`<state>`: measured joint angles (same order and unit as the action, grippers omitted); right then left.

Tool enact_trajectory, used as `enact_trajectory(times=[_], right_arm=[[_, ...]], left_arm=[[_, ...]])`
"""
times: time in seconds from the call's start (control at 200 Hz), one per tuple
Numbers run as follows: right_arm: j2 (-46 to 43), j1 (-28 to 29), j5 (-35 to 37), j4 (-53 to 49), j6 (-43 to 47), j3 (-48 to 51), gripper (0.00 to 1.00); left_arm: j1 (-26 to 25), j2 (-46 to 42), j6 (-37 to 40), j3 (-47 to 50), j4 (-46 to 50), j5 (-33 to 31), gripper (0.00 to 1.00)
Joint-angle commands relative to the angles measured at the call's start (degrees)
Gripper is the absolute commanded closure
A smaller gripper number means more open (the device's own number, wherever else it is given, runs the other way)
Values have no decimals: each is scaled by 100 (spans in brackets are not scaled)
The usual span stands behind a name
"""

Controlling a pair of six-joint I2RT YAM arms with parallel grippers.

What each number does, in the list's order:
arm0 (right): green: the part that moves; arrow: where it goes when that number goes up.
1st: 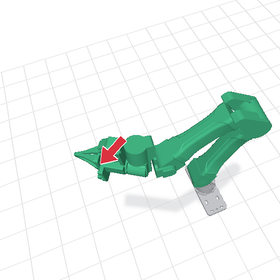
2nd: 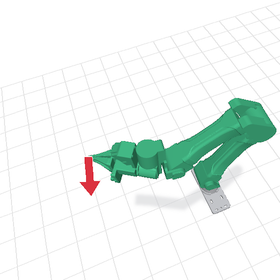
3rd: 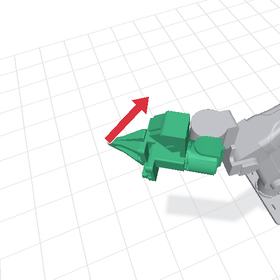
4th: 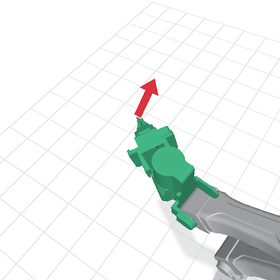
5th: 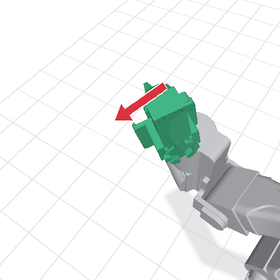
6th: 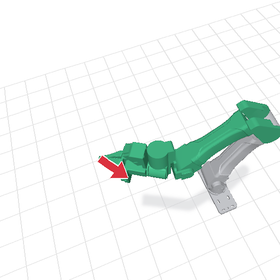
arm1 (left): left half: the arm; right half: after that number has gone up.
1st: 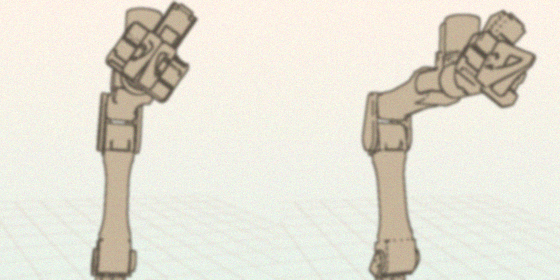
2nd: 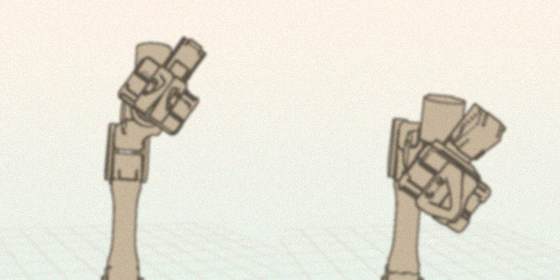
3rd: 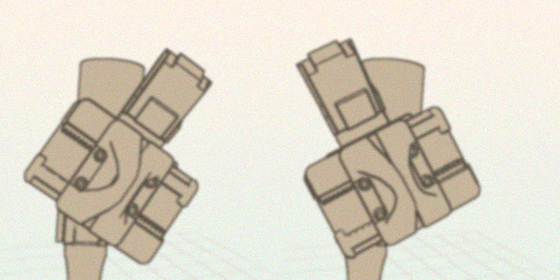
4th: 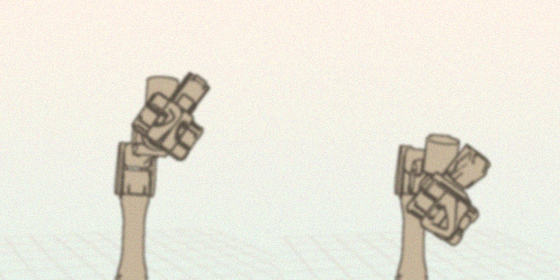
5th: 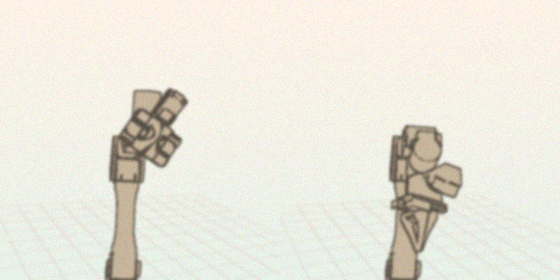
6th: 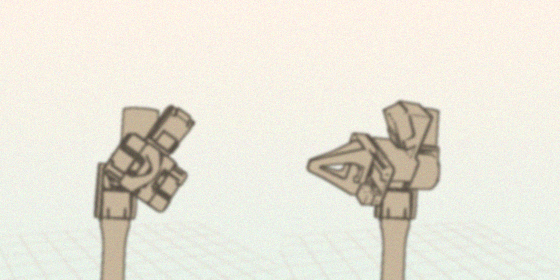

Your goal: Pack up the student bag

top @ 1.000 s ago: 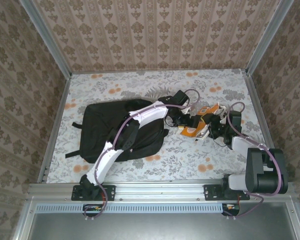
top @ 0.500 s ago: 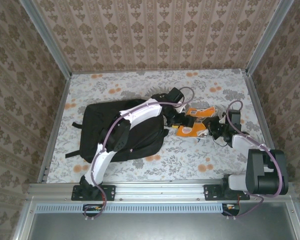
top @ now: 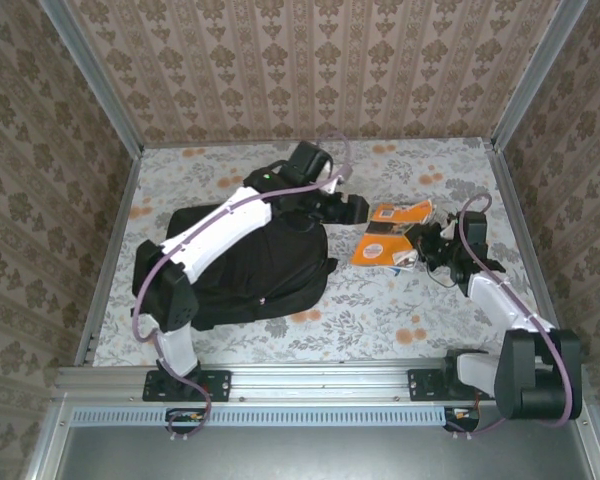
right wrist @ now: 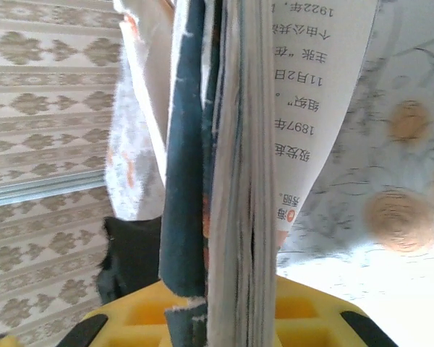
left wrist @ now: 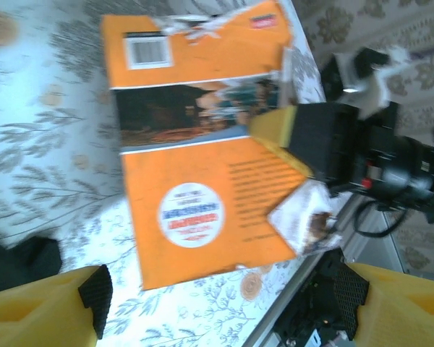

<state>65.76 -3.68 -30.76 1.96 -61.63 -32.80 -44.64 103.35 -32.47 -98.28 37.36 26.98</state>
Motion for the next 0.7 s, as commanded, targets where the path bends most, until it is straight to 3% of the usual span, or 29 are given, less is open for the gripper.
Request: enact_trajectory(times=[0.0,0.17,0.49,0.57,0.695], right_arm=[[-475,135,-10,-77,-273,-497,80],[-763,519,89,-167,-534,-999,78],[-832,1128,322,-90,-885,-1603,78],[-811,1158,360,-44,-942,-1630,77],[-750,1175,364,63,-1055,-1595,77]], left_arm=[[367,-268,-365,561,-238,-61,15],[623,-371,-1058,1021,-1176,728,14],[589,-281,-1955,1096,-2493,1410,18],[593,-287,-2334,1254,-3054,1581,24],[599,-294,-2933,1530,-3943,1747,52]])
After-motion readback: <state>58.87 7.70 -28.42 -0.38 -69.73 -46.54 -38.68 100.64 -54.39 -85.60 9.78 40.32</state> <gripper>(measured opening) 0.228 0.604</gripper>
